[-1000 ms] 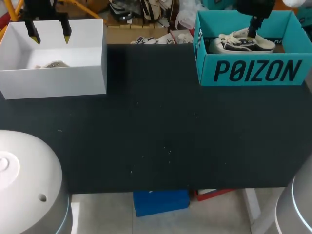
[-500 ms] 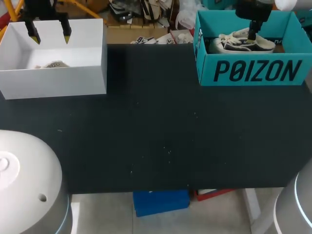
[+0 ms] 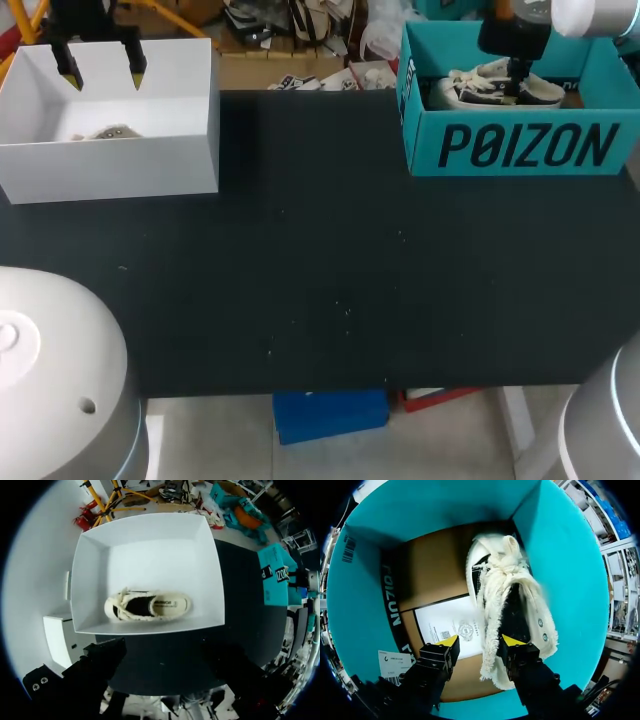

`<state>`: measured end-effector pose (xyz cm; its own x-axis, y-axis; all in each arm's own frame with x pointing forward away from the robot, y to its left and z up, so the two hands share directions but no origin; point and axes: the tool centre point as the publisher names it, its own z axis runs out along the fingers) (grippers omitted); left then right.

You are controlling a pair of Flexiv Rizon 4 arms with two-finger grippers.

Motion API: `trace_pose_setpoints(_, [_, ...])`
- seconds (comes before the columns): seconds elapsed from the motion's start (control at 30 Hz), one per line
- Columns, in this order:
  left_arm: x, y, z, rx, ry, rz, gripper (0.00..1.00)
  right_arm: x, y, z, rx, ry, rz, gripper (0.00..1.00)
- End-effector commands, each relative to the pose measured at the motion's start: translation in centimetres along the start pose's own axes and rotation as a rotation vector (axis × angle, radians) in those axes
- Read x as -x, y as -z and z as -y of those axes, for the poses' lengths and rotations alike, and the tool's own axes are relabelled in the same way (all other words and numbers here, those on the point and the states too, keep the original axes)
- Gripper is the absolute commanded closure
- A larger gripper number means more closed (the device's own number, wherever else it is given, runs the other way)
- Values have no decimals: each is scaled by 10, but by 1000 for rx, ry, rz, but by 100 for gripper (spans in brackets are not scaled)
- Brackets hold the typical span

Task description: Take the shoe out of the shoebox, open the shoe tongue, remove and reinsert the insole, then place the shoe into the shoebox

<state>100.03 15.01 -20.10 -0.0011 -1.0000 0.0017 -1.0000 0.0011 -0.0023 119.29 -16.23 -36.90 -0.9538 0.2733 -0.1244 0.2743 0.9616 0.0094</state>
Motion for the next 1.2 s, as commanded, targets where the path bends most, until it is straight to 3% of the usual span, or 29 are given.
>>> trace_pose_setpoints(0.03, [0,1,0,1,0,1,0,4,-16,-6,-6,7,-1,55])
trace_pose_setpoints(0.23, [0,1,0,1,0,1,0,2,-26,-7,-21,18,-3,55])
trace_pose_setpoints(0.33, [0,1,0,1,0,1,0,3,-30,-7,-31,19,9,61])
trace_pose_setpoints(0.4, [0,1,0,1,0,1,0,2,-32,-7,-46,26,18,100])
trace_pose_setpoints(0.53, [0,1,0,1,0,1,0,0,-31,-7,-48,18,31,100])
trace_pose_setpoints(0.77, [0,1,0,1,0,1,0,1,-9,0,-44,-1,69,100])
trace_pose_setpoints(1.2, [0,1,0,1,0,1,0,-12,73,22,-31,-30,162,100])
